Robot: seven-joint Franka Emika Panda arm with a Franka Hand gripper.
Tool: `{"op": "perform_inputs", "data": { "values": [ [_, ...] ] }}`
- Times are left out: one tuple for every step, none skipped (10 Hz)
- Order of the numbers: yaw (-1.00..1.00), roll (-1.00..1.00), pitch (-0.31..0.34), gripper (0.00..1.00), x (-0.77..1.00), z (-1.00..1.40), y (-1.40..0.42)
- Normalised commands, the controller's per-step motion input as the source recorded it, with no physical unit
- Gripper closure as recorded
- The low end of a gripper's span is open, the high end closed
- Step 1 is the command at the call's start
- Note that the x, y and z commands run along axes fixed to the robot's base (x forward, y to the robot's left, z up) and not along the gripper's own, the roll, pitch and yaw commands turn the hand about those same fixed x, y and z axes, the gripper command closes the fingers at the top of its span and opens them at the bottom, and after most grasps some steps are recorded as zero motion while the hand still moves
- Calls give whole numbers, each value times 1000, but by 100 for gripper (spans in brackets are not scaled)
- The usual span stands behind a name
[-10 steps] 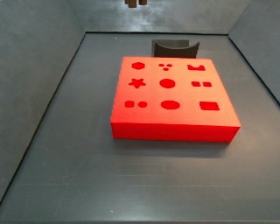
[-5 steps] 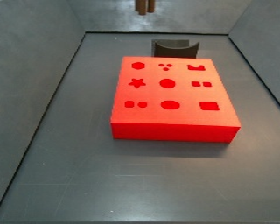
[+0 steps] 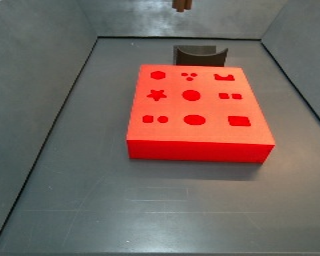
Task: Insert the 3 prong object.
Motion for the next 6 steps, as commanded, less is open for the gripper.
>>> {"op": "perform_inputs", "data": {
  "values": [
    [357, 90, -126, 100, 386, -629, 34],
    [437, 0, -153, 100, 311, -723, 149],
    [500, -39, -76, 100, 280, -566, 211],
    [337, -110, -43, 100, 77, -506, 200],
    [234, -93, -19, 100, 29, -474, 86],
    [146, -20, -16, 100, 0, -411, 23]
  ]
}}
